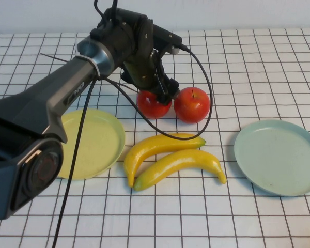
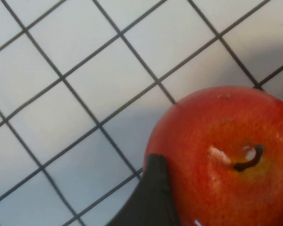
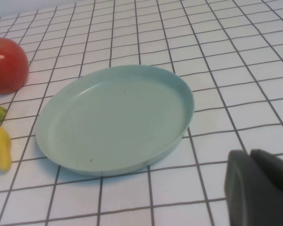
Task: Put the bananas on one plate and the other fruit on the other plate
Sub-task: Put one type of fruit in the left plate
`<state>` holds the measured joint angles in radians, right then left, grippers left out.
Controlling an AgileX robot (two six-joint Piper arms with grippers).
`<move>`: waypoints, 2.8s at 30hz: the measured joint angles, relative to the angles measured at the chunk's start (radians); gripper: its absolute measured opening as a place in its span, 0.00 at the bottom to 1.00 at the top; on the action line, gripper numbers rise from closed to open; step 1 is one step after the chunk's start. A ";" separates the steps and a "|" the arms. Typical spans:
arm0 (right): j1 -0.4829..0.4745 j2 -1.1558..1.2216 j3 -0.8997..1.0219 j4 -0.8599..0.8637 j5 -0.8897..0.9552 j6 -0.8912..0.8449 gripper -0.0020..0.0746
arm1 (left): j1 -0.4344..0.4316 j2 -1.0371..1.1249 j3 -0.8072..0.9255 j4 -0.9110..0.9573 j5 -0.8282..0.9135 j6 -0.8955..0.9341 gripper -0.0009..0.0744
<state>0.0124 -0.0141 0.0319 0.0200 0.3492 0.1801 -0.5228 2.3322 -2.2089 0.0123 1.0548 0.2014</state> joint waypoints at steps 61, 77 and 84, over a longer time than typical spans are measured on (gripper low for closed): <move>0.000 0.000 0.000 0.000 0.000 0.000 0.01 | 0.297 -0.645 1.056 -0.044 -0.454 -0.130 0.79; 0.000 0.000 0.000 0.000 0.000 0.000 0.00 | 0.299 -0.645 1.056 0.007 -0.439 -0.128 0.89; 0.000 0.000 0.000 0.000 0.000 0.000 0.00 | 0.299 -0.645 1.056 0.001 -0.436 -0.125 0.90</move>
<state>0.0124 -0.0141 0.0319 0.0200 0.3492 0.1801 -0.2241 1.6875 -1.1532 0.0136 0.6190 0.0768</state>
